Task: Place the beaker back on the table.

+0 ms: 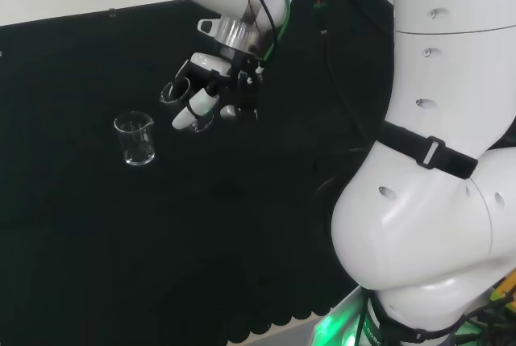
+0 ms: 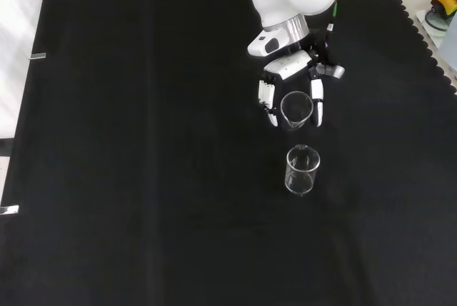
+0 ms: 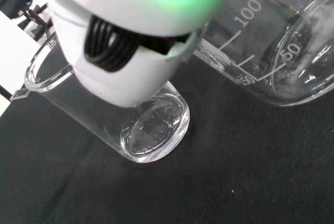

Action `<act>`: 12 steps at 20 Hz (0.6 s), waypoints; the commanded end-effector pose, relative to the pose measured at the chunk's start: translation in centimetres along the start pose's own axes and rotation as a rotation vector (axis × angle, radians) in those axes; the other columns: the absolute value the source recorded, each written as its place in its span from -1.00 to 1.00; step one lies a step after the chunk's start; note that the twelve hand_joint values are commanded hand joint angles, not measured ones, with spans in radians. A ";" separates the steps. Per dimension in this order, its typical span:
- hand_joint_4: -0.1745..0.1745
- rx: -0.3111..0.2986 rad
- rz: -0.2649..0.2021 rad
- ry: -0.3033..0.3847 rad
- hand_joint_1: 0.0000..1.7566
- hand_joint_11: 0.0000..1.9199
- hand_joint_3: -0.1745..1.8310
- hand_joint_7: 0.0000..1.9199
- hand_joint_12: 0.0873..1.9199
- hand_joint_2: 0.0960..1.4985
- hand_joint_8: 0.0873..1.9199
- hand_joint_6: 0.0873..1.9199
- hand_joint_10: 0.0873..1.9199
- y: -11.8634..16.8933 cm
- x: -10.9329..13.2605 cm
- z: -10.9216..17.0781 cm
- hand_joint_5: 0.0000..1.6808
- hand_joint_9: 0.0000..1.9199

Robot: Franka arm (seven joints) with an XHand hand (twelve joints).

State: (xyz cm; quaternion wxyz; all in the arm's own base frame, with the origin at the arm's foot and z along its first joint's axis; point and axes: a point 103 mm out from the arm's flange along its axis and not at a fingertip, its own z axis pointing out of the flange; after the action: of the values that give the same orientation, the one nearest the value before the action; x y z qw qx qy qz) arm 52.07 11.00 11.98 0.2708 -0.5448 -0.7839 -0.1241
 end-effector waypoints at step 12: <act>-1.00 -0.052 -0.018 0.144 0.62 0.08 -0.88 0.51 -0.19 0.25 -0.80 -0.71 -0.76 -0.3 -1.6 2.1 0.60 0.43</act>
State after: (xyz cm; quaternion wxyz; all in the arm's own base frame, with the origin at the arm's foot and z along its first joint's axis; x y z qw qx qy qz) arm 51.72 10.60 9.91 0.3032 -0.5374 -0.7666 -0.1781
